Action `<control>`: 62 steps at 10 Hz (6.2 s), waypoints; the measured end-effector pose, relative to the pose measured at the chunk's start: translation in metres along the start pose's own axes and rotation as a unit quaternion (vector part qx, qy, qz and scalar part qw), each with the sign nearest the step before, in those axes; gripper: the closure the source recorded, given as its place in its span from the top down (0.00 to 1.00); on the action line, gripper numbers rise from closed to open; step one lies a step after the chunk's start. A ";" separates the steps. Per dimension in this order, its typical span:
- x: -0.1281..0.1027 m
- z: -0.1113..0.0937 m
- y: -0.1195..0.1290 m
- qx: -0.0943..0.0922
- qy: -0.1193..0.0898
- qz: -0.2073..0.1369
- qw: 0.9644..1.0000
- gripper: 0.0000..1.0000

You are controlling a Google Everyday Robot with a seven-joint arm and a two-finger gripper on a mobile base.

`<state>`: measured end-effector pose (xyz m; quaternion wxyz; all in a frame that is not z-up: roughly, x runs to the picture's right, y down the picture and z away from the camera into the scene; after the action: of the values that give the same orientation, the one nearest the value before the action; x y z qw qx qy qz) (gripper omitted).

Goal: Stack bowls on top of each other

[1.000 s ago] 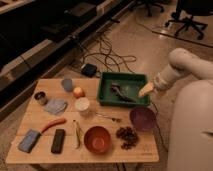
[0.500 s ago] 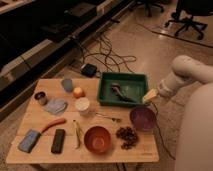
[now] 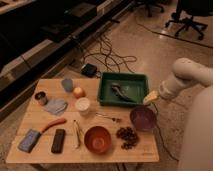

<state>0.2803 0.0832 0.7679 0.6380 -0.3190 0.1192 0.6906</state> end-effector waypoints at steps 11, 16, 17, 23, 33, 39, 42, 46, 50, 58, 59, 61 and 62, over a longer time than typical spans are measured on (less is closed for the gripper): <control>0.020 0.057 -0.063 -0.033 0.029 0.053 0.998 0.72; 0.008 0.081 -0.065 -0.039 0.039 0.032 0.998 0.71; 0.004 0.083 -0.065 -0.040 0.039 0.028 0.998 0.65; -0.021 0.099 -0.049 -0.061 0.063 0.005 0.996 0.05; -0.021 0.050 0.017 -0.028 0.025 -0.060 0.997 0.00; -0.031 0.028 0.057 -0.020 -0.003 -0.098 0.995 0.00; -0.048 0.036 0.098 -0.020 -0.013 -0.144 0.989 0.00; -0.047 0.046 0.140 -0.038 -0.042 -0.220 0.974 0.00; -0.034 0.064 0.178 -0.053 -0.049 -0.290 0.954 0.00; -0.025 0.041 0.209 -0.084 -0.096 -0.349 0.929 0.00; -0.023 0.039 0.211 -0.093 -0.096 -0.356 0.925 0.00; -0.019 0.039 0.221 -0.110 -0.092 -0.371 0.918 0.00; -0.016 0.040 0.228 -0.121 -0.088 -0.379 0.913 0.00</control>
<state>0.0504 0.0575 0.7529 0.8164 -0.3528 -0.1514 0.4315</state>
